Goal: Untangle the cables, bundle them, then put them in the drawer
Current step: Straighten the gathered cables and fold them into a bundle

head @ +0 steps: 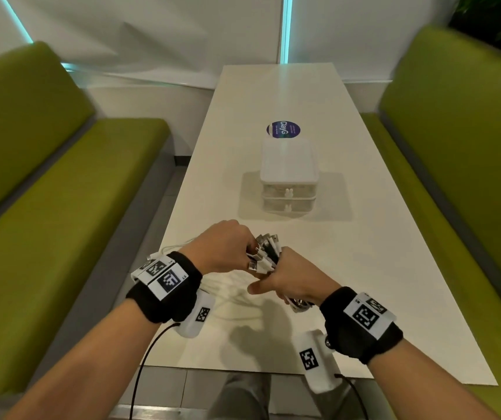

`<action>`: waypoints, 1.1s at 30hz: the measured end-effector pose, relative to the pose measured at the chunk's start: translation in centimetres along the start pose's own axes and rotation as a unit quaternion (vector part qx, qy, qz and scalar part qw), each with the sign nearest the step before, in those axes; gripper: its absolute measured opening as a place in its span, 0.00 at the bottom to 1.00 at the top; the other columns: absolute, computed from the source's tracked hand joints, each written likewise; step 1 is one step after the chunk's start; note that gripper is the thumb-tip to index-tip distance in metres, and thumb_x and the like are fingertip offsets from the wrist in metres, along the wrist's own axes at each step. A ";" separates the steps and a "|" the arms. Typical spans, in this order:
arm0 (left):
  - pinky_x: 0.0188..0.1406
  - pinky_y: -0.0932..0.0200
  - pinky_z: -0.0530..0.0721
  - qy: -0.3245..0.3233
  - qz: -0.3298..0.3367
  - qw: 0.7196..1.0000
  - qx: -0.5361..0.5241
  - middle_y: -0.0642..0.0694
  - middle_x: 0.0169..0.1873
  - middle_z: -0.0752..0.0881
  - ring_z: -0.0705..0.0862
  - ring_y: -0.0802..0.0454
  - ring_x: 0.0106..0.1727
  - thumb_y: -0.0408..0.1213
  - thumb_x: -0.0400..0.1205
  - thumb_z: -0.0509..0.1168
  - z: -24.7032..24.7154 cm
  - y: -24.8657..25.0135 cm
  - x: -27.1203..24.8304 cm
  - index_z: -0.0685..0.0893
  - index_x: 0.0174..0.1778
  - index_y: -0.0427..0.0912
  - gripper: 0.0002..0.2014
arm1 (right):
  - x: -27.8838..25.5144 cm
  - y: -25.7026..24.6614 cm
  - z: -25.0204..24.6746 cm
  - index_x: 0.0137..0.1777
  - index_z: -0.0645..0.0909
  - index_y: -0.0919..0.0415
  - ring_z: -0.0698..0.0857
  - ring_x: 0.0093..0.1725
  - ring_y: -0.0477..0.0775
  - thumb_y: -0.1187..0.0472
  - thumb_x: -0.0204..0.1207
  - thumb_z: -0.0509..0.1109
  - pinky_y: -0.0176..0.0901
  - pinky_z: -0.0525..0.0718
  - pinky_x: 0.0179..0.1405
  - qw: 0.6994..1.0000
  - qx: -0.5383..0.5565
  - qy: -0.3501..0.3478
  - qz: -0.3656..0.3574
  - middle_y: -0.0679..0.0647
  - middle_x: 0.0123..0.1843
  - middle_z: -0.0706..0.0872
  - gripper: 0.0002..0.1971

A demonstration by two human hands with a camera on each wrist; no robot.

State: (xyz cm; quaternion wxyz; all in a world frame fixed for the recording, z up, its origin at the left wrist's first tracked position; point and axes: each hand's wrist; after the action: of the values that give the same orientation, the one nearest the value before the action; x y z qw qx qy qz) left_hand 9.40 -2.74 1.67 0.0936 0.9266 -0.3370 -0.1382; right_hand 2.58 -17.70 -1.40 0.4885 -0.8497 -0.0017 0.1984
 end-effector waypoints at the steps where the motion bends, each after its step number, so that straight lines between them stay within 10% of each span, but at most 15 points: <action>1: 0.29 0.59 0.68 -0.003 -0.002 1.000 -0.005 0.52 0.21 0.78 0.71 0.55 0.23 0.44 0.73 0.75 -0.1 0.0 -0.1 0.90 0.36 0.44 0.07 | 0.3 0.1 0.2 0.35 0.73 0.55 0.76 0.22 0.42 0.59 0.65 0.84 0.37 0.72 0.28 1.000 -0.015 0.013 0.001 0.43 0.23 0.78 0.18; 10: 0.32 0.56 0.78 -0.037 0.056 0.996 -0.066 0.52 0.26 0.87 0.79 0.57 0.26 0.44 0.70 0.76 0.9 -0.8 -1.1 0.92 0.40 0.49 0.06 | -1.5 2.0 1.2 0.45 0.86 0.61 0.92 0.38 0.53 0.66 0.74 0.75 0.44 0.89 0.42 1.000 0.013 0.009 -0.001 0.57 0.40 0.93 0.02; 14: 0.30 0.56 0.79 0.007 0.006 0.995 -0.101 0.51 0.22 0.85 0.82 0.56 0.25 0.56 0.73 0.73 2.0 -1.8 -1.8 0.89 0.34 0.47 0.14 | -1.6 2.1 0.8 0.47 0.84 0.61 0.89 0.28 0.57 0.64 0.78 0.72 0.49 0.90 0.38 0.998 0.045 0.041 0.011 0.54 0.34 0.92 0.01; 20: 0.30 0.62 0.68 0.011 0.009 0.995 -0.099 0.54 0.26 0.78 0.75 0.58 0.29 0.55 0.86 0.57 4.0 -2.4 -3.1 0.78 0.41 0.51 0.15 | -1.8 1.1 -0.1 0.40 0.80 0.62 0.74 0.15 0.52 0.51 0.79 0.73 0.37 0.73 0.20 0.995 0.073 0.066 0.029 0.52 0.17 0.74 0.14; 28: 0.24 0.66 0.69 0.059 0.005 0.974 -0.221 0.50 0.19 0.81 0.74 0.58 0.21 0.58 0.74 0.70 3.5 -3.2 -2.6 0.86 0.28 0.45 0.19 | -2.5 1.9 -0.1 0.47 0.85 0.67 0.70 0.15 0.54 0.38 0.75 0.71 0.39 0.72 0.23 0.992 0.100 0.074 0.020 0.56 0.17 0.70 0.27; 33: 0.31 0.55 0.70 0.137 -0.053 0.985 -0.086 0.53 0.21 0.77 0.77 0.54 0.27 0.70 0.78 0.43 4.5 -2.2 -2.8 0.77 0.33 0.48 0.30 | -1.8 1.2 0.3 0.37 0.87 0.58 0.71 0.16 0.55 0.40 0.75 0.73 0.44 0.73 0.27 0.979 0.149 0.140 0.001 0.56 0.17 0.68 0.20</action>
State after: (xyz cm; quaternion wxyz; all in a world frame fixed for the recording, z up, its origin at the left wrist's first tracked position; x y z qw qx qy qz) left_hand 7.27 0.41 -2.61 0.2104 0.9419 -0.2583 -0.0427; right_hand 0.57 -18.45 -1.90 0.6045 -0.7870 0.0972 0.0762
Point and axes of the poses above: each hand's wrist, its own x-axis towards the middle knuckle, its own z-axis out of the palm, y = z × x
